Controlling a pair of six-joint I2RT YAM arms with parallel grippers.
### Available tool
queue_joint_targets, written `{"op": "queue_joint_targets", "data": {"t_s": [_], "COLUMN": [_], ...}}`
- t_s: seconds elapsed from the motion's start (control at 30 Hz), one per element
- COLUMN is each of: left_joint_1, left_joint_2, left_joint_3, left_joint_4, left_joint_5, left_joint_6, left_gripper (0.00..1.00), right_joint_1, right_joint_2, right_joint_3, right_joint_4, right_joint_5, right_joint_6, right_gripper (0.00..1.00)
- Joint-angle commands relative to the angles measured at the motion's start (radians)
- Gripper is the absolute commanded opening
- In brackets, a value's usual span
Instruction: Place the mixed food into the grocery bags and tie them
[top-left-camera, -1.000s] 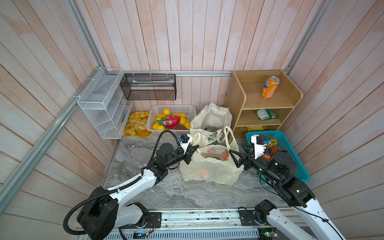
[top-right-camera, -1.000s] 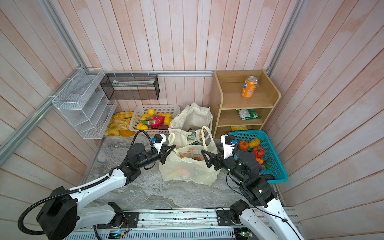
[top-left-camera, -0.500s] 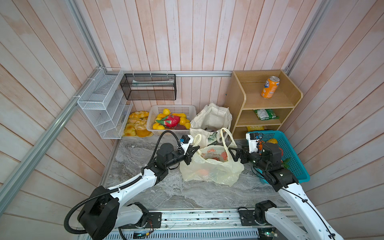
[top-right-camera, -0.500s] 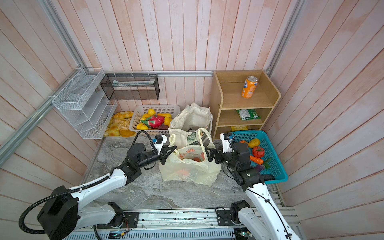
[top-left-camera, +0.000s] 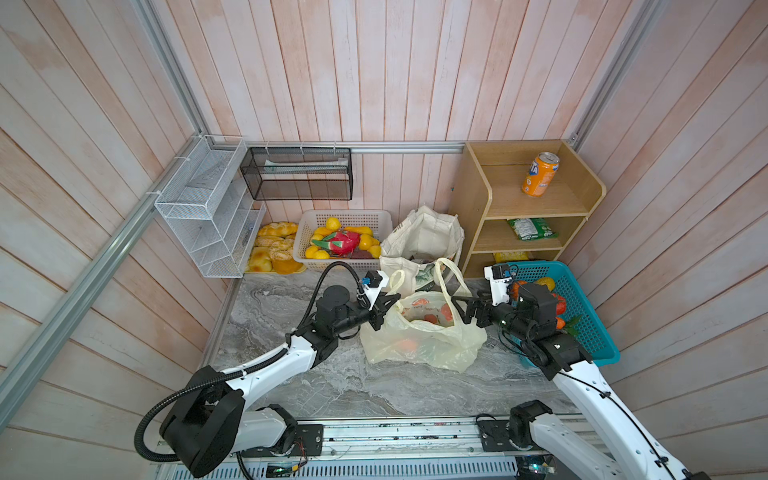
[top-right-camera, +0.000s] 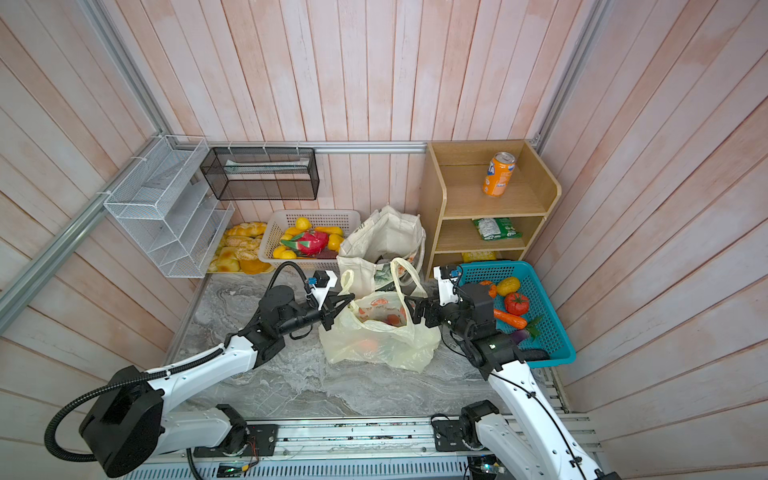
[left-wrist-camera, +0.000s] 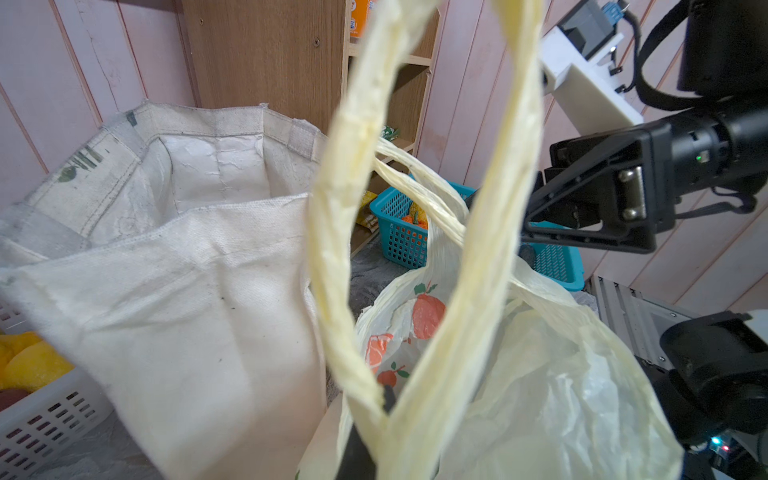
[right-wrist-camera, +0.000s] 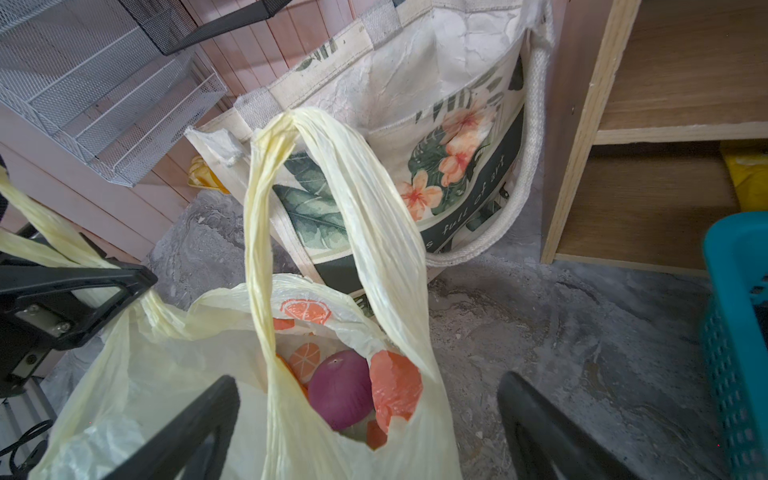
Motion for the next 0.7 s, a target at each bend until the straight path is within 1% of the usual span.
{"op": "queue_joint_targets", "data": {"t_s": [0.0, 0.23, 0.43, 0.67], "left_joint_1": [0.005, 0.007, 0.007, 0.008], "left_joint_2": [0.009, 0.009, 0.01, 0.009], "left_joint_3": [0.027, 0.028, 0.029, 0.026], "left_joint_4": [0.009, 0.001, 0.004, 0.005], "left_joint_5": [0.016, 0.018, 0.02, 0.025], "left_joint_6": [0.006, 0.005, 0.003, 0.003], "left_gripper": [0.0, 0.0, 0.0, 0.0], "right_joint_1": [0.041, 0.066, 0.073, 0.074], "right_joint_2": [0.013, 0.053, 0.09, 0.139], "right_joint_3": [0.011, 0.012, -0.007, -0.007], "right_joint_4": [0.013, 0.034, 0.06, 0.118], "right_joint_5": [0.06, 0.072, 0.115, 0.117], "right_joint_6": [-0.027, -0.038, -0.052, -0.071], "right_gripper": [0.98, 0.98, 0.98, 0.98]}}
